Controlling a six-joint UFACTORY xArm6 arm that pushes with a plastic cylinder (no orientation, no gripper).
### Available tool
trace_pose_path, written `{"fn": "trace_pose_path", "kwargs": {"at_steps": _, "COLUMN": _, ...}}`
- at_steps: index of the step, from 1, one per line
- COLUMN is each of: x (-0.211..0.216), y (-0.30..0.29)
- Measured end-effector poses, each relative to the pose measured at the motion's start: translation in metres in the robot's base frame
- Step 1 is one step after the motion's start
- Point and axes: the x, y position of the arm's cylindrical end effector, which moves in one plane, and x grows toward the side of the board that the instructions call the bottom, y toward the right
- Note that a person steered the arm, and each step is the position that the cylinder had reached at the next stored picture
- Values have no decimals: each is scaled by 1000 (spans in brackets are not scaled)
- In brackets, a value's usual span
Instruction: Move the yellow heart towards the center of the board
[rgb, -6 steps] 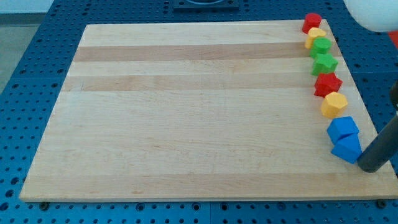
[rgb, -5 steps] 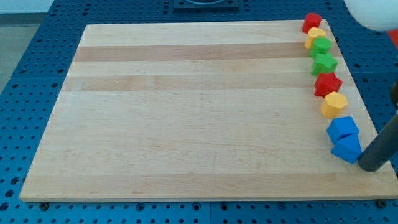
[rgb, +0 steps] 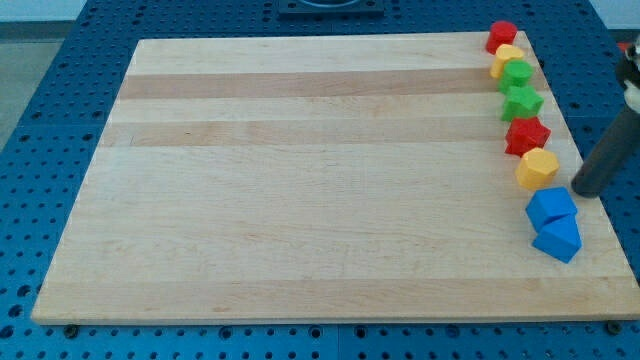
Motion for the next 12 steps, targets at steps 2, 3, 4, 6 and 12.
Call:
{"fn": "trace_pose_path", "kwargs": {"at_steps": 2, "x": -77, "y": 0}}
{"fn": "trace_pose_path", "kwargs": {"at_steps": 3, "x": -117, "y": 0}}
{"fn": "trace_pose_path", "kwargs": {"at_steps": 4, "x": -158, "y": 0}}
{"fn": "trace_pose_path", "kwargs": {"at_steps": 6, "x": -222, "y": 0}}
{"fn": "trace_pose_path", "kwargs": {"at_steps": 12, "x": -194, "y": -92}}
